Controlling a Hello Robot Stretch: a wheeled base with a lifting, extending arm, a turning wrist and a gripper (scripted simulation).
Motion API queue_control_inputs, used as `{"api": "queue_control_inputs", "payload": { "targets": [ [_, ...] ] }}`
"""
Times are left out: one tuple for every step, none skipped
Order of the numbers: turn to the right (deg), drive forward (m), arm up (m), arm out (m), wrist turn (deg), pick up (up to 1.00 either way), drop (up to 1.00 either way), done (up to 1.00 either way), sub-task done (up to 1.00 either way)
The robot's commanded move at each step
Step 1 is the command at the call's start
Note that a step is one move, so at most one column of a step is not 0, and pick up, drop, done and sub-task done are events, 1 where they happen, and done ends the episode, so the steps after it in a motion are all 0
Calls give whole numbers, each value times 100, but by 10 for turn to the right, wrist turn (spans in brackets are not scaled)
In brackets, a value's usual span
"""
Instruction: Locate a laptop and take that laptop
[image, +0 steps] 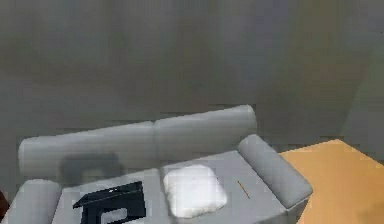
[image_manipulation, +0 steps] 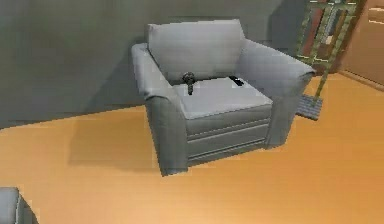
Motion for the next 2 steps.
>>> {"api": "queue_control_inputs", "payload": {
  "targets": [
    [0, 30, 0, 0, 0, 0, 0, 0, 0],
    [-450, 0, 0, 0, 0, 0, 0, 0, 0]
  ]
}}
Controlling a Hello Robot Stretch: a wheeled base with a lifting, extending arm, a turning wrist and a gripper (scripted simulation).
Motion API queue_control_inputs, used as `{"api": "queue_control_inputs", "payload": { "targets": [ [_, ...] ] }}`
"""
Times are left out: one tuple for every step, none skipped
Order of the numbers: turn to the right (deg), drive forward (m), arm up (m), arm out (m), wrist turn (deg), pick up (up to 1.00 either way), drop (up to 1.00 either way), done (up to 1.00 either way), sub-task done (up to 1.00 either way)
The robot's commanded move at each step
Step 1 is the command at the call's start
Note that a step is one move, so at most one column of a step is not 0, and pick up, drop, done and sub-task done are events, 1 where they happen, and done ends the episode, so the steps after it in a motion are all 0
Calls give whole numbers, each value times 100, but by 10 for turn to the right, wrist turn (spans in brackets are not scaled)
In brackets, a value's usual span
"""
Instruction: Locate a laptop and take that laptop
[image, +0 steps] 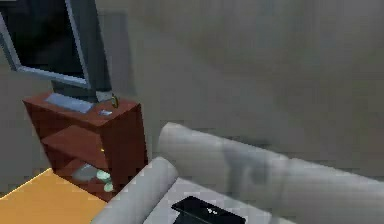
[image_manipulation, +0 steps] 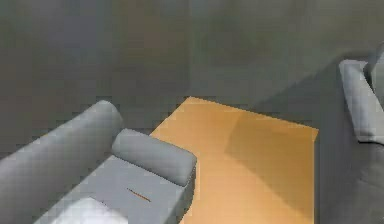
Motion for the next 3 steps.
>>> {"api": "queue_control_inputs", "payload": {
  "targets": [
    [-450, 0, 0, 0, 0, 0, 0, 0, 0],
    [-330, 0, 0, 0, 0, 0, 0, 0, 0],
    [0, 0, 44, 0, 0, 0, 0, 0, 0]
  ]
}}
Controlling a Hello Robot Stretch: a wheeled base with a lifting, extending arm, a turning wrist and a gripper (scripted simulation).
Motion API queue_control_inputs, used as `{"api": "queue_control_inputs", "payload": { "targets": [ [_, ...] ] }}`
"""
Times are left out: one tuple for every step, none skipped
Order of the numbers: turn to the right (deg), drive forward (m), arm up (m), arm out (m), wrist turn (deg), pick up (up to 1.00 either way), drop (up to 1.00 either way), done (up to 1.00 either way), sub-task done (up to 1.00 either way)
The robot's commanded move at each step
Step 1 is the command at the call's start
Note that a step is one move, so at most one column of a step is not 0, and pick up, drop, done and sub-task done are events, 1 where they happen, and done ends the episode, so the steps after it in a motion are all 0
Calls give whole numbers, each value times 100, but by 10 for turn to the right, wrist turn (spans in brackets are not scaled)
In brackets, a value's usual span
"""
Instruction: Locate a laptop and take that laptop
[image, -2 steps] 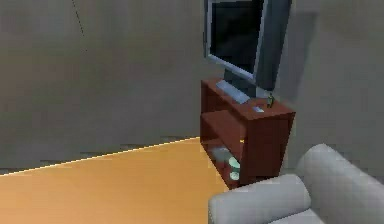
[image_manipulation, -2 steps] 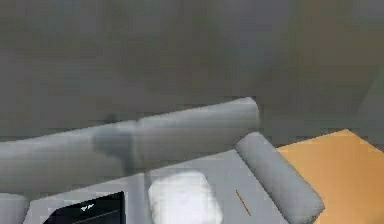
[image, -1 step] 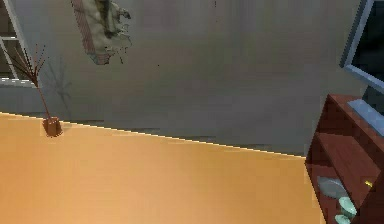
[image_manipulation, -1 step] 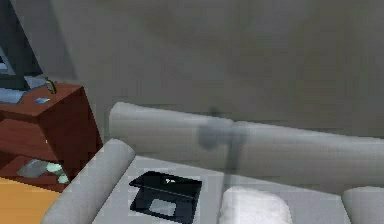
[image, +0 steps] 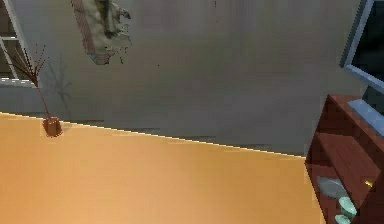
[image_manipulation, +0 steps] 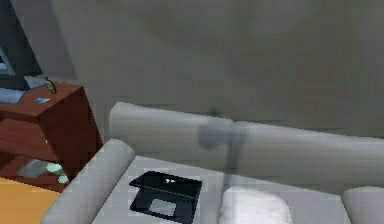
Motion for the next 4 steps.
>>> {"api": "queue_control_inputs", "payload": {
  "targets": [
    [0, 0, 0, 24, 0, 0, 0, 0, 0],
    [0, 0, 0, 0, 450, 0, 0, 0, 0],
    [0, 0, 0, 0, 450, 0, 0, 0, 0],
    [0, 0, 0, 0, 450, 0, 0, 0, 0]
  ]
}}
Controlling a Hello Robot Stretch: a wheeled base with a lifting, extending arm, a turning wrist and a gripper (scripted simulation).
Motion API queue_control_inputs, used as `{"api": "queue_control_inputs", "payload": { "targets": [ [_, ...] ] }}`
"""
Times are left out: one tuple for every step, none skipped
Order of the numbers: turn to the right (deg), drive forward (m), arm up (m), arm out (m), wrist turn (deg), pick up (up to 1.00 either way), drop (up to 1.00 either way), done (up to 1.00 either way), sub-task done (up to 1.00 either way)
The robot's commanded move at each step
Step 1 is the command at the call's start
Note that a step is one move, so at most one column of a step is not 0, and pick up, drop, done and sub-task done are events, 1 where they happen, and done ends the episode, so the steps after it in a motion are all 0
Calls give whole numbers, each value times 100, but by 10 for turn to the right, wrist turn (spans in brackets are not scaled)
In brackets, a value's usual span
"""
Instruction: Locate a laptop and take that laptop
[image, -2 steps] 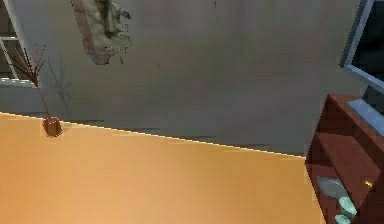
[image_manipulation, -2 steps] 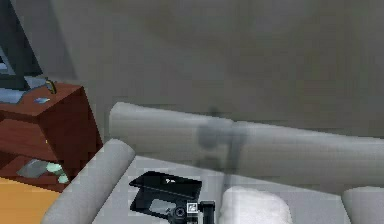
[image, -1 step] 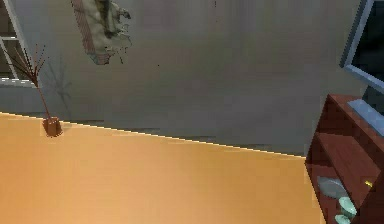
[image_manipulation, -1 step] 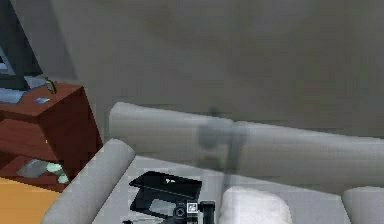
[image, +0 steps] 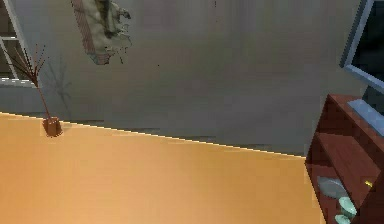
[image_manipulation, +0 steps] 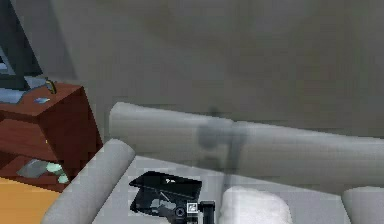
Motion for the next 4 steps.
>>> {"api": "queue_control_inputs", "payload": {
  "targets": [
    [0, 0, 0, 0, 450, 0, 0, 0, 0],
    [0, 0, 0, 0, 90, 0, 0, 0, 0],
    [0, 0, -30, 0, 0, 0, 0, 0, 0],
    [0, 0, 0, 0, 0, 100, 0, 0, 0]
  ]
}}
